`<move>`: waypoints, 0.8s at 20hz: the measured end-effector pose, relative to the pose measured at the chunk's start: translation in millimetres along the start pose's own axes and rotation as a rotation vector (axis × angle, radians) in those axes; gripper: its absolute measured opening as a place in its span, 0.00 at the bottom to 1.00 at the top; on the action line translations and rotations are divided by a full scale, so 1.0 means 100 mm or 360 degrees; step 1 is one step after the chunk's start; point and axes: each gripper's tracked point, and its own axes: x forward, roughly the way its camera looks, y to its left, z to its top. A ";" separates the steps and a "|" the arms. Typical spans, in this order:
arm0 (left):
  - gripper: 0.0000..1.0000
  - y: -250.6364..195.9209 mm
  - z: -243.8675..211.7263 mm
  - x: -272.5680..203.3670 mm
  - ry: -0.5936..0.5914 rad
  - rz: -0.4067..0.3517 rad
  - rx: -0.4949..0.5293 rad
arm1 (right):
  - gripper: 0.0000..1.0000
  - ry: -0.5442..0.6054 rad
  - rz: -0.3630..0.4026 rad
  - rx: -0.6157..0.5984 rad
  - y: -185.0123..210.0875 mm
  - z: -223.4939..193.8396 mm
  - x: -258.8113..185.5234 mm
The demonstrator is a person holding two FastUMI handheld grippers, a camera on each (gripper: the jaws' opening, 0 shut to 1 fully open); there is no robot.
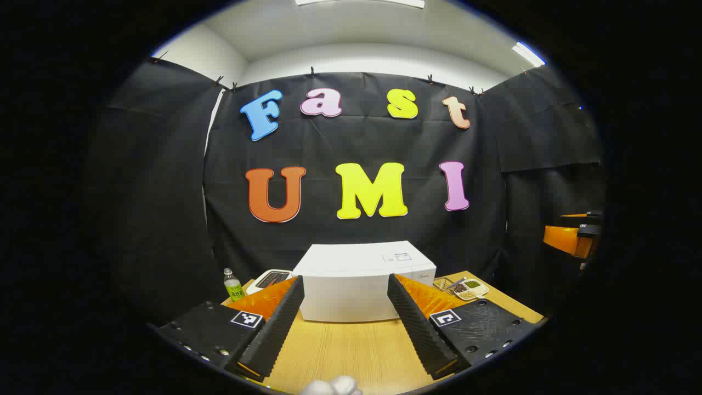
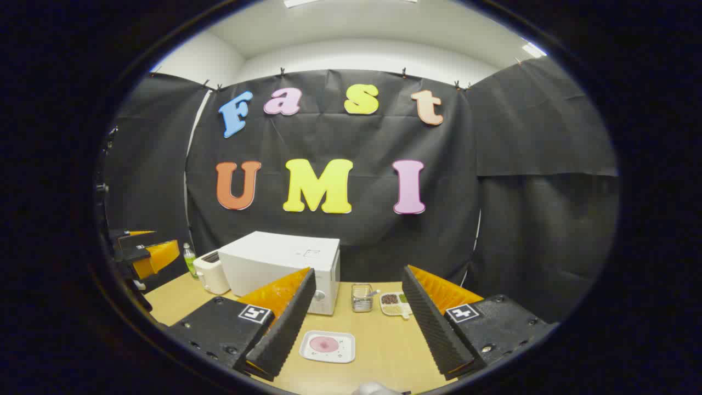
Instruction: Open the microwave oven with the left hand, put the food in, and close the microwave oven.
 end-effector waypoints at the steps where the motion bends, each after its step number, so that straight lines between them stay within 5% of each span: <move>1: 0.95 0.00 -0.01 0.03 0.0003 0.0000 0.0001 | 1.00 -0.0003 0.0000 -0.0001 0.00 0.02 0.02; 3: 0.95 0.01 -0.01 0.06 0.0003 0.0006 -0.0001 | 1.00 -0.0007 0.0000 -0.0004 0.00 0.03 0.05; 4: 0.95 0.02 -0.01 0.09 0.0002 0.0011 0.0000 | 0.92 -0.0006 0.0003 -0.0008 0.00 0.04 0.07; 5: 0.95 0.02 -0.02 0.11 0.0003 0.0013 0.0000 | 1.00 -0.0002 0.0006 -0.0010 0.01 0.04 0.09; 12: 0.95 -0.04 -0.09 0.27 0.0006 0.0014 0.0012 | 1.00 0.0011 0.0026 -0.0007 0.02 0.03 0.18; 13: 0.95 -0.06 -0.13 0.31 0.0011 0.0011 0.0010 | 0.92 0.0015 0.0026 -0.0003 0.02 0.04 0.18; 14: 0.95 -0.10 -0.19 0.36 0.0013 0.0009 0.0003 | 1.00 0.0019 0.0023 0.0001 0.00 0.04 0.19; 16: 0.95 -0.23 -0.33 0.49 0.0012 -0.0013 -0.0005 | 1.00 0.0030 0.0011 0.0005 -0.03 0.05 0.18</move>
